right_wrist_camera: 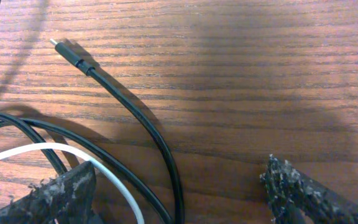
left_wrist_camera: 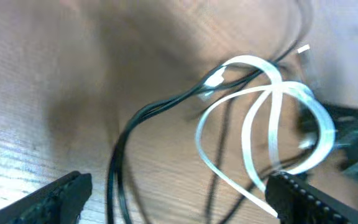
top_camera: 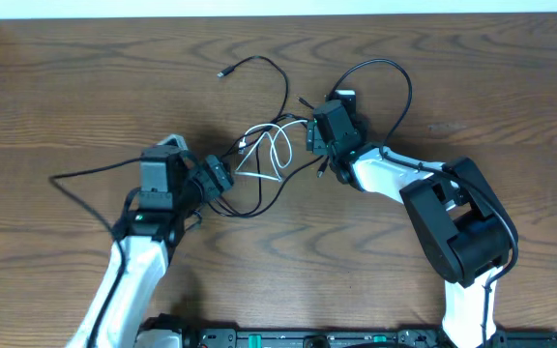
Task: Untangle cables
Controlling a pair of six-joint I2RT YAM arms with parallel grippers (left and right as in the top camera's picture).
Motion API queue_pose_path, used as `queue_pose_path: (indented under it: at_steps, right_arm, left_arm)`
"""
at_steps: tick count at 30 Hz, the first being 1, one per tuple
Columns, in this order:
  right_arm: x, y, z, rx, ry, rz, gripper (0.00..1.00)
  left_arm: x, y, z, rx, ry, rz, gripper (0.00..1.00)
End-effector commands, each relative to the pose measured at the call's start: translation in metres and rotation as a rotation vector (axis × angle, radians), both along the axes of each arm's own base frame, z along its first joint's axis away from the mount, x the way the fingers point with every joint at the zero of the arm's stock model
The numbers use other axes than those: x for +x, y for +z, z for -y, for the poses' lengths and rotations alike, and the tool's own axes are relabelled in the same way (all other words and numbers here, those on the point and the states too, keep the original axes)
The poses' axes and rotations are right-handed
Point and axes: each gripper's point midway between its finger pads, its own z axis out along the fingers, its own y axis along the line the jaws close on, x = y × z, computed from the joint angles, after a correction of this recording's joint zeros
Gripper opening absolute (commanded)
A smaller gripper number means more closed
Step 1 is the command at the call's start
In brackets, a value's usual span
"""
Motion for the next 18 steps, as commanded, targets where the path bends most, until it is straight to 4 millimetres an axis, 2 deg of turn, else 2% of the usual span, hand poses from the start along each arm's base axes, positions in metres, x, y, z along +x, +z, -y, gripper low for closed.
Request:
queue_pose_path:
  at_steps: [1, 7, 13, 18]
  right_arm:
    - [-0.024, -0.046, 0.012, -0.025, -0.004, -0.129, 0.85]
    - [-0.024, -0.046, 0.012, -0.024, -0.004, -0.129, 0.86]
    - [-0.026, -0.047, 0.01, -0.027, 0.002, -0.133, 0.86]
    - [-0.027, -0.047, 0.007, -0.014, 0.014, -0.141, 0.86]
  left_arm:
    - [-0.003, 0.016, 0.002, -0.003, -0.014, 0.024, 0.77]
    - [-0.023, -0.018, 0.001, 0.005, -0.014, -0.117, 0.54]
    - [-0.036, -0.063, -0.002, 0.026, -0.008, -0.276, 0.51]
    - [-0.048, -0.101, -0.017, 0.104, 0.033, -0.41, 0.42]
